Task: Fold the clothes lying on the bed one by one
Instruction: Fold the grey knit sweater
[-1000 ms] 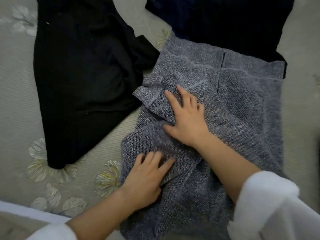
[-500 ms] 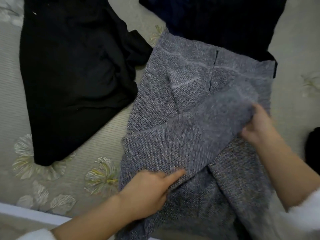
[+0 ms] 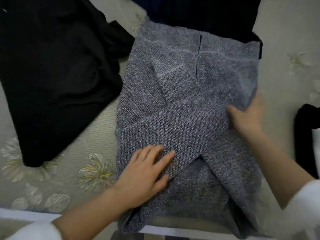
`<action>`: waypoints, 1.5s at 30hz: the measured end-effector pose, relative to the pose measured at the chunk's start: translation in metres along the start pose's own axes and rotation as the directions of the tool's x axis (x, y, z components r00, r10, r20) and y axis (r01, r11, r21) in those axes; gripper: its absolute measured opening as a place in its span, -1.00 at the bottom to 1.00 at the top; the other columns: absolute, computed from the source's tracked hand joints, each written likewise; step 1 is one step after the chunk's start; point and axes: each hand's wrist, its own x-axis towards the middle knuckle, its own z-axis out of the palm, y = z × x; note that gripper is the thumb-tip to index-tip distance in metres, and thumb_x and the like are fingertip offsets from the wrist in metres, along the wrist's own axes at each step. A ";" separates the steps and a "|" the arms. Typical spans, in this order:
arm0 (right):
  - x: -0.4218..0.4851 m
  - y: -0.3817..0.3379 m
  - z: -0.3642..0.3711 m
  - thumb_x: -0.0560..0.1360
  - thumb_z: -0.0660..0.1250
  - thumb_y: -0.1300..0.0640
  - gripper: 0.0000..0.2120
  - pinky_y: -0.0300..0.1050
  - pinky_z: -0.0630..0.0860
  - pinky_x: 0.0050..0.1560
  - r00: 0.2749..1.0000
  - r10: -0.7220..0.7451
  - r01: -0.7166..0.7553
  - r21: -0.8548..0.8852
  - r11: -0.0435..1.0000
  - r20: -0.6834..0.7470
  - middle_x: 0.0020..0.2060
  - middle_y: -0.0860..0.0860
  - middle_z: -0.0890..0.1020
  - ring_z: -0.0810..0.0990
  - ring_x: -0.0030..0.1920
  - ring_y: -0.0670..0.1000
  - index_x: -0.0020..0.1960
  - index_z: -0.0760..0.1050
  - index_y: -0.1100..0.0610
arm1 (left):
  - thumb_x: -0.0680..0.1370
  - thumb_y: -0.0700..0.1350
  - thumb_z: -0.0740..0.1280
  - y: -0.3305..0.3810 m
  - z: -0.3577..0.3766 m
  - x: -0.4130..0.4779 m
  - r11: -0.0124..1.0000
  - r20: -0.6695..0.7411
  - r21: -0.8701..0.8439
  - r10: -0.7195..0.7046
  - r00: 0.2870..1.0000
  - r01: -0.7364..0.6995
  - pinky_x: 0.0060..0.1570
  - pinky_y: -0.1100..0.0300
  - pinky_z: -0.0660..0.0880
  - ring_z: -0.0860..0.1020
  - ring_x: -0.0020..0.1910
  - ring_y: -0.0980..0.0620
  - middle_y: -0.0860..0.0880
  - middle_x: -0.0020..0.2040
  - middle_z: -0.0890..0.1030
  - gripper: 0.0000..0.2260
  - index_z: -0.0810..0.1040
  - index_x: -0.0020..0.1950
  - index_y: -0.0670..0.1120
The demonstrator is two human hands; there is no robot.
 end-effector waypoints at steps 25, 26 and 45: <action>-0.214 0.166 -0.035 0.24 0.38 -0.36 0.03 0.34 0.09 0.35 0.639 -0.422 0.759 -0.440 0.480 0.643 0.53 0.20 0.07 0.05 0.50 0.31 0.56 -0.02 -0.11 | 0.20 0.15 0.52 0.073 0.069 -0.040 0.955 0.160 0.295 -0.069 0.985 0.019 0.28 -0.44 0.10 -0.01 0.49 -0.40 -0.26 0.55 -0.01 0.04 0.03 0.57 0.09; -0.210 0.165 -0.029 0.20 0.45 -0.33 0.07 0.37 0.13 0.34 0.645 -0.418 0.753 -0.439 0.490 0.640 0.52 0.21 0.10 0.08 0.49 0.33 0.56 0.02 -0.10 | 0.26 0.08 0.52 0.074 0.071 -0.039 0.951 0.166 0.307 -0.093 0.982 0.039 0.29 -0.44 0.07 -0.07 0.49 -0.41 -0.27 0.55 -0.09 0.04 -0.05 0.57 0.10; -0.210 0.091 -0.152 0.39 0.30 0.14 -0.76 0.02 0.52 0.02 0.256 -0.180 0.528 0.018 0.849 0.950 -0.10 -0.06 0.63 0.59 -0.08 -0.05 0.05 0.53 0.01 | 0.44 -0.31 0.19 0.153 -0.077 -0.053 0.987 0.797 -0.079 -0.020 0.604 0.137 -0.01 0.11 0.45 0.51 0.05 -0.04 -0.05 0.05 0.54 -0.64 0.49 0.18 -0.05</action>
